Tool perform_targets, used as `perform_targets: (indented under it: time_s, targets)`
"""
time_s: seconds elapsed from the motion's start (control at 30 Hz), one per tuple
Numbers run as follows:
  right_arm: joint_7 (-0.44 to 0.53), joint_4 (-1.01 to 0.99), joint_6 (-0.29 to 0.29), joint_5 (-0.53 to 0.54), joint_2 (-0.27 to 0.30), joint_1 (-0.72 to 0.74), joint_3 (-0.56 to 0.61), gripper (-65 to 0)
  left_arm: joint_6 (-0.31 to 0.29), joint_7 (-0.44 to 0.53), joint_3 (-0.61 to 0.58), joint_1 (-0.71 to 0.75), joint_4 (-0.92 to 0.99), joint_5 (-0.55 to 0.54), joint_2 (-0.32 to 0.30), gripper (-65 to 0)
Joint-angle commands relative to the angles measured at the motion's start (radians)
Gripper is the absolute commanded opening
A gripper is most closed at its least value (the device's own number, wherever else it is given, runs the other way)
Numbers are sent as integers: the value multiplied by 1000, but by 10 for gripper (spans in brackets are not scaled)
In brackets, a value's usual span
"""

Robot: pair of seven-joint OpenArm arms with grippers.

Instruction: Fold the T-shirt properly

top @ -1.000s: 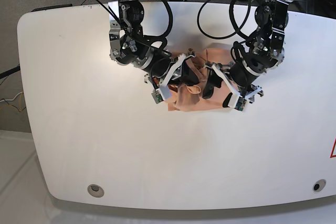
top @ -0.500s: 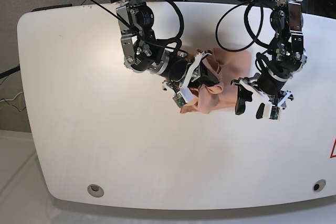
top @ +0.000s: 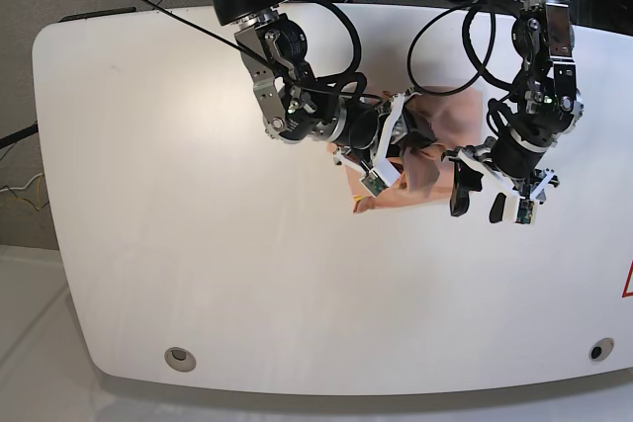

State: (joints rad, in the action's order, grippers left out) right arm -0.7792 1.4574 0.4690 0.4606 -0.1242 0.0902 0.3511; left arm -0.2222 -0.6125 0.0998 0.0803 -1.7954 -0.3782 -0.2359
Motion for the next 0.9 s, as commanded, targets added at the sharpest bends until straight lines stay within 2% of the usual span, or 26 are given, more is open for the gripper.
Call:
perform_targets:
  time_s: [0.0, 0.07, 0.2, 0.57, 0.87]
  targets:
    - [23, 16, -8, 22, -10, 18, 12, -396, -4, 26, 4, -15, -17, -8, -7, -278]
    - [23, 18, -17, 22, -10, 18, 26, -335, -4, 26, 4, -12, -17, -6, -9, -278]
    - [23, 33, -17, 22, -10, 18, 61, -278, -4, 26, 4, -3, -17, -6, -9, -278]
    - [16, 39, -19, 23, -10, 70, 133, -273, -4, 26, 4, -1, -16, -2, -10, -278]
    - [14, 41, -72, 27, -15, 98, 144, -273, -4, 26, 4, -3, -19, -6, -32, -278]
